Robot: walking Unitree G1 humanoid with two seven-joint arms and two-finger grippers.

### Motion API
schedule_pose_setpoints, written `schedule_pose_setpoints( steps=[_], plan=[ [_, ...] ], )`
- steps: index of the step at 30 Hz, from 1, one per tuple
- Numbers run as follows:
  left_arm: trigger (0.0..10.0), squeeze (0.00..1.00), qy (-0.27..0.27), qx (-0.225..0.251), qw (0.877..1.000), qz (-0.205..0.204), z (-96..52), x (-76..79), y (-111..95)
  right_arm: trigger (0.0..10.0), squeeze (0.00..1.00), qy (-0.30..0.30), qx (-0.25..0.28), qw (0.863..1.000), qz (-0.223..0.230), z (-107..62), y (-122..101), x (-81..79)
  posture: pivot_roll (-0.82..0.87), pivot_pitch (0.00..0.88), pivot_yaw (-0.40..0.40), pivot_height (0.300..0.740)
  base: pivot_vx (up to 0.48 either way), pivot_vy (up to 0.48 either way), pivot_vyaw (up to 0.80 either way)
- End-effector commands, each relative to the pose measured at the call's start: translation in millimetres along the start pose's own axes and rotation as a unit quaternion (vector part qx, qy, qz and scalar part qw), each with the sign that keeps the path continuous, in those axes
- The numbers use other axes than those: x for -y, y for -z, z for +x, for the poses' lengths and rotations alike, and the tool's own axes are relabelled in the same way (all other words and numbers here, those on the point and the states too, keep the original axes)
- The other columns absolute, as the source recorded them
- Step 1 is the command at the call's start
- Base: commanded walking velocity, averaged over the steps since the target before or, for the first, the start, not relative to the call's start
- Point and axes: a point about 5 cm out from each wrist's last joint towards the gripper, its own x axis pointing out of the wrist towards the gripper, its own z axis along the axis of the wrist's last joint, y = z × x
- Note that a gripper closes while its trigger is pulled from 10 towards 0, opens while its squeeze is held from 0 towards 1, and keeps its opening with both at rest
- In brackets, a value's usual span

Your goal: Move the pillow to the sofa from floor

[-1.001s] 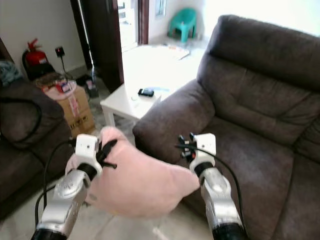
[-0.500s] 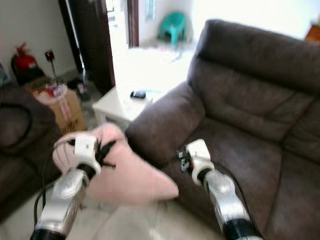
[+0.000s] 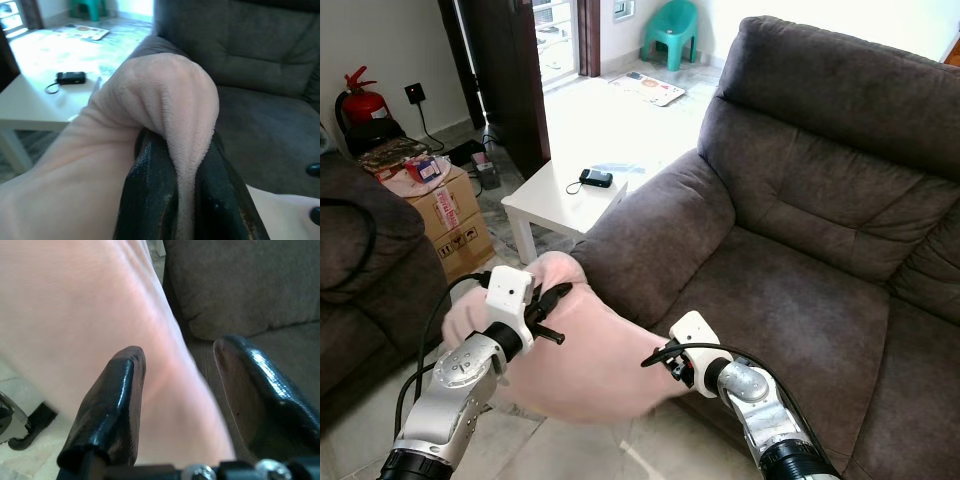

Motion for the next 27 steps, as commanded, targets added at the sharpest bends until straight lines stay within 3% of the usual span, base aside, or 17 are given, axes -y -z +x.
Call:
schedule_pose_setpoints(
  steps=[1,22,26,27],
  plan=[
    [10.0,0.00,0.021,0.054,0.998,0.020,6.1,4.6,-27.1,10.0,1.00,0.009,-0.006,1.000,-0.015,-0.9,-0.6,5.6,0.10,0.000,-0.071,0.740,0.000,0.000,0.00],
    [10.0,0.00,0.046,0.054,0.997,0.035,10.1,11.0,-31.1,10.0,1.00,-0.075,-0.044,0.995,-0.053,-8.9,9.9,7.7,0.11,0.000,-0.081,0.740,0.000,0.000,0.00],
    [10.0,0.00,0.048,0.054,0.997,0.036,10.1,11.5,-31.5,10.0,1.00,-0.061,-0.056,0.995,-0.056,-9.3,12.5,10.9,0.11,0.000,-0.081,0.740,0.000,0.000,0.00],
    [10.0,0.00,0.050,0.053,0.997,0.036,9.7,11.7,-31.3,10.0,1.00,-0.044,-0.084,0.992,-0.079,-10.3,18.0,15.0,0.11,0.000,-0.081,0.740,0.000,0.000,0.00]
  ],
)
